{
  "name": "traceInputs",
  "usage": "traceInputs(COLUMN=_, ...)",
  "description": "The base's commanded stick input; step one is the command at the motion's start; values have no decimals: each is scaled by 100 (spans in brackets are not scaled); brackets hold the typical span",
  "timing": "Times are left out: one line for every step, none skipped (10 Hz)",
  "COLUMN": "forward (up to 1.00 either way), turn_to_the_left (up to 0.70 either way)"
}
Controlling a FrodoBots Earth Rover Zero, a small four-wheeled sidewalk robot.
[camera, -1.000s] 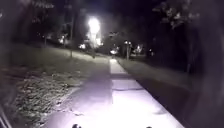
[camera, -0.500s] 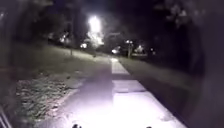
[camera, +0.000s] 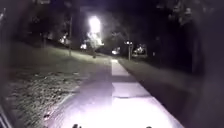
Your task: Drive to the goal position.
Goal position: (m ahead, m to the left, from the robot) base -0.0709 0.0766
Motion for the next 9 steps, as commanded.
traceInputs(forward=30, turn_to_the_left=0)
traceInputs(forward=30, turn_to_the_left=0)
traceInputs(forward=30, turn_to_the_left=0)
traceInputs(forward=30, turn_to_the_left=0)
traceInputs(forward=30, turn_to_the_left=0)
traceInputs(forward=30, turn_to_the_left=0)
traceInputs(forward=30, turn_to_the_left=0)
traceInputs(forward=30, turn_to_the_left=0)
traceInputs(forward=30, turn_to_the_left=0)
